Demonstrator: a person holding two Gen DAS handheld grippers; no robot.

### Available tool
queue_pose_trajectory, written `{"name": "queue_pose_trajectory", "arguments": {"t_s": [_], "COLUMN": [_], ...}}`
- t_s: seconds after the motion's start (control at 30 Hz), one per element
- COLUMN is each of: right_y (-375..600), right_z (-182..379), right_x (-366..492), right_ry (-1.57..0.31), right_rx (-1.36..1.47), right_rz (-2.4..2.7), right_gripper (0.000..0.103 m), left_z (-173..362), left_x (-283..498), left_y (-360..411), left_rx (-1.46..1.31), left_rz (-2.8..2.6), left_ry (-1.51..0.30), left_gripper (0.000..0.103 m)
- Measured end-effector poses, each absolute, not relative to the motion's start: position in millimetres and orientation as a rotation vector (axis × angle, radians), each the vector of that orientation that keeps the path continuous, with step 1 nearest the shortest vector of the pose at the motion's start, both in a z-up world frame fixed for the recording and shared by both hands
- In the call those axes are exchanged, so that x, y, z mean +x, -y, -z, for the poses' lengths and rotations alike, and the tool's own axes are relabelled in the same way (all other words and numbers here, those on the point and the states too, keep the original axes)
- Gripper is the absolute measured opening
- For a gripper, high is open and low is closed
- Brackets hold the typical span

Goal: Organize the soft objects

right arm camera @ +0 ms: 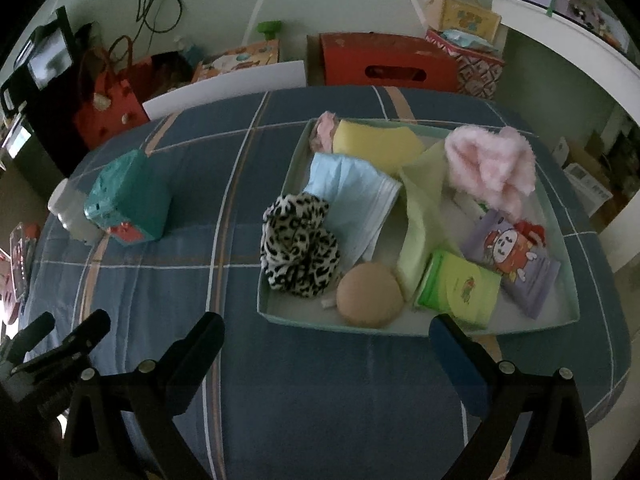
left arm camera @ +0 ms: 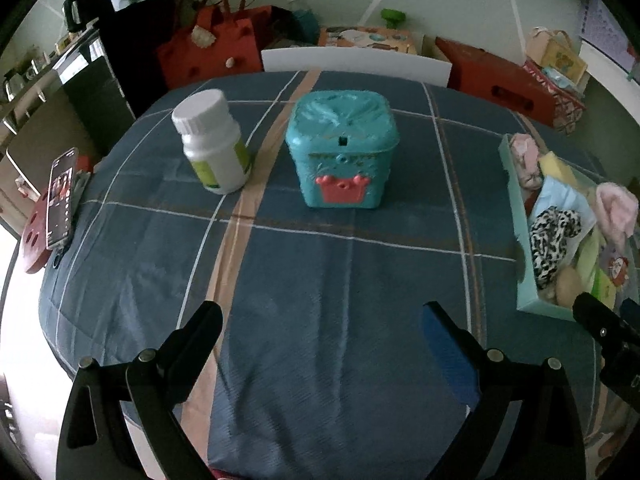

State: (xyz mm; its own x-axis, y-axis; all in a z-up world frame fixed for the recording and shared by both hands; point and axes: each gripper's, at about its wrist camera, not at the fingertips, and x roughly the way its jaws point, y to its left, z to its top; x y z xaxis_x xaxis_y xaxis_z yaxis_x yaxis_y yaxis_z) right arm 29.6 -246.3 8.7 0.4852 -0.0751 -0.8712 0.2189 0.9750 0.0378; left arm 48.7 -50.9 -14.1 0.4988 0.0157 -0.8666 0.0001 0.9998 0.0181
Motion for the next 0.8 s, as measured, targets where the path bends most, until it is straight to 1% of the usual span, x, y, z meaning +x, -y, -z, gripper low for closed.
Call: {"name": "queue_pose_trajectory", "arguments": {"t_s": [0.8], "right_y": [244], "right_z": [11], "right_x": [34], "right_ry": [-1.091], "right_rx": [0.123], "right_rz": [0.189], "right_gripper": [0.103], "left_z": [32], "left_x": [56], "left_y": [50], "left_rx": [0.01], "left_rz": [-0.02], "left_ry": [-1.121], "left_gripper": [0.099]}}
